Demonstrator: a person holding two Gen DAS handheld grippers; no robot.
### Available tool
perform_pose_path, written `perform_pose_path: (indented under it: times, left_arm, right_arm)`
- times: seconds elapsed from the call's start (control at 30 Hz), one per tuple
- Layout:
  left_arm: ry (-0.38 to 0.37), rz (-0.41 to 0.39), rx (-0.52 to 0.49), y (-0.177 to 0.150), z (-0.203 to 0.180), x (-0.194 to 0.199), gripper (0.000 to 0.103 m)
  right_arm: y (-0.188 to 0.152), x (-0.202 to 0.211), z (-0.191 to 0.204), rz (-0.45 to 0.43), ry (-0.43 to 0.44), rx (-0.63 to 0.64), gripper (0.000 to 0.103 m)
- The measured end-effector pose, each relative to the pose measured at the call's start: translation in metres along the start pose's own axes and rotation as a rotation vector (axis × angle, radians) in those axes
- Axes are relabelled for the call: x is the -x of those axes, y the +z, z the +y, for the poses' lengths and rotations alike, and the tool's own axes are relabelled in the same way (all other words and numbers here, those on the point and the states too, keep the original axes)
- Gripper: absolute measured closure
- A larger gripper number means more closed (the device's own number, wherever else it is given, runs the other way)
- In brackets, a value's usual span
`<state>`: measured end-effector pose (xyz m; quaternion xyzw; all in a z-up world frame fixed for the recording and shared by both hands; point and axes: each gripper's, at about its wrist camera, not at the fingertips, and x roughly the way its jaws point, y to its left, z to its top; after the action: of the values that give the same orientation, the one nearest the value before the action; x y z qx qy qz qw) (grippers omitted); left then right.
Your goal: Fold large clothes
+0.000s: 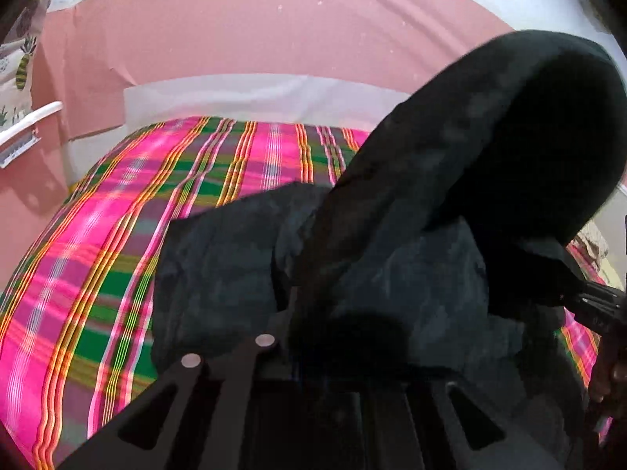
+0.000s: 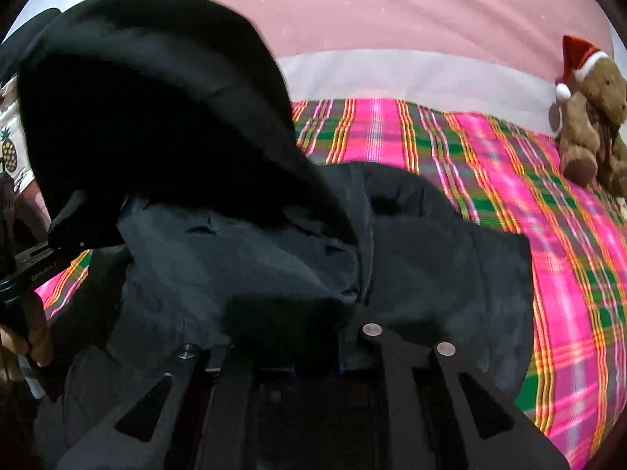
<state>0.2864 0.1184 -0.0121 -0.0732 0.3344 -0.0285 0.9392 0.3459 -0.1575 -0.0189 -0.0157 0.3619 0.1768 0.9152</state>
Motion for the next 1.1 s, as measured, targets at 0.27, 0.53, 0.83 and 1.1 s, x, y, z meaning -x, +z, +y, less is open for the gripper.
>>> perform_pose_path:
  times: [0.27,0.53,0.83,1.1]
  left_arm:
    - [0.008,0.05,0.001,-0.035,0.009,0.035,0.094]
    - [-0.016,0.01,0.028,-0.038,0.016,0.078,0.073]
    - [-0.114,-0.007,-0.026,0.007,-0.031,0.043,0.058]
    - [-0.024,0.147,-0.04,-0.033,-0.032,-0.019,0.058]
  right_arm:
    - [-0.029,0.026,-0.01,0.054,0.021,-0.024,0.077]
    - [-0.039,0.059,-0.014,0.049,0.032,-0.068,0.06]
    - [0.01,0.034,0.031,-0.023,0.106,-0.043,0.06]
    - [-0.03,-0.03,0.034,0.125,0.076,-0.061,0.06]
